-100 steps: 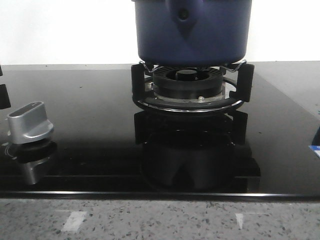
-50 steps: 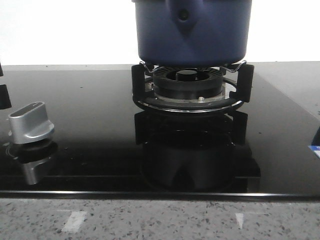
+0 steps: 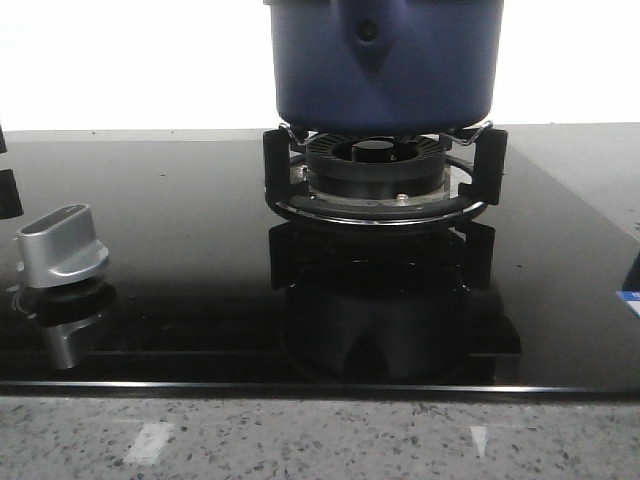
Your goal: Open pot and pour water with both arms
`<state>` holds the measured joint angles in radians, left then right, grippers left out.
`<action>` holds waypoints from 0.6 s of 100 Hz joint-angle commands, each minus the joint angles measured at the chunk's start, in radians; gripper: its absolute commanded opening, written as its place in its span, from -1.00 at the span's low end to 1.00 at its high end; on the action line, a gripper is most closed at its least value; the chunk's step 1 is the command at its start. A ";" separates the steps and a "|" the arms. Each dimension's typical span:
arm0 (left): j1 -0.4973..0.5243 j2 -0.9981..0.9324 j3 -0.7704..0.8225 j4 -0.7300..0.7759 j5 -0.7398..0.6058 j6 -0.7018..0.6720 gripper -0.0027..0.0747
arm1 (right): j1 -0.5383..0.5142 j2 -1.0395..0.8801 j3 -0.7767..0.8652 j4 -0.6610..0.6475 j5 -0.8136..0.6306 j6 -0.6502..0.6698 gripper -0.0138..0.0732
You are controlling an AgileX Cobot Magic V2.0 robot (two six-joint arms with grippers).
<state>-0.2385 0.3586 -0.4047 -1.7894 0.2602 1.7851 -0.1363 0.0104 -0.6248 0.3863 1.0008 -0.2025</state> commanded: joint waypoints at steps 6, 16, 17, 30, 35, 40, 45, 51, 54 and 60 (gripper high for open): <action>-0.001 -0.015 -0.025 -0.030 0.013 -0.010 -0.98 | 0.002 0.018 -0.018 0.023 -0.052 -0.015 -0.84; -0.007 -0.022 -0.025 -0.030 0.013 -0.010 -0.98 | 0.002 0.018 -0.018 0.023 -0.048 -0.015 -0.84; -0.009 -0.024 -0.025 -0.030 0.013 -0.010 -0.98 | 0.002 0.018 -0.018 0.023 -0.048 -0.015 -0.84; -0.060 -0.024 -0.025 -0.030 0.013 -0.010 -0.98 | 0.002 0.018 -0.018 0.023 -0.048 -0.015 -0.84; -0.080 -0.024 -0.025 -0.030 0.013 -0.010 -0.98 | 0.002 0.018 -0.018 0.023 -0.048 -0.015 -0.84; -0.095 -0.024 -0.025 -0.030 0.013 -0.010 -0.98 | 0.002 0.018 -0.018 0.023 -0.048 -0.015 -0.84; -0.106 -0.024 -0.025 -0.030 0.013 -0.010 -0.98 | 0.002 0.018 -0.018 0.023 -0.048 -0.015 -0.84; -0.113 -0.024 -0.025 -0.030 0.013 -0.010 -0.98 | 0.002 0.018 -0.018 0.023 -0.048 -0.015 -0.84; -0.113 -0.024 -0.025 -0.030 0.013 -0.010 -0.98 | 0.002 0.018 -0.018 0.023 -0.048 -0.015 -0.84; -0.113 -0.024 -0.025 -0.030 0.013 -0.010 -0.98 | 0.002 0.018 -0.018 0.023 -0.048 -0.015 -0.84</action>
<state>-0.3404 0.3297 -0.4032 -1.7894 0.2583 1.7851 -0.1363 0.0104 -0.6248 0.3886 1.0217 -0.2043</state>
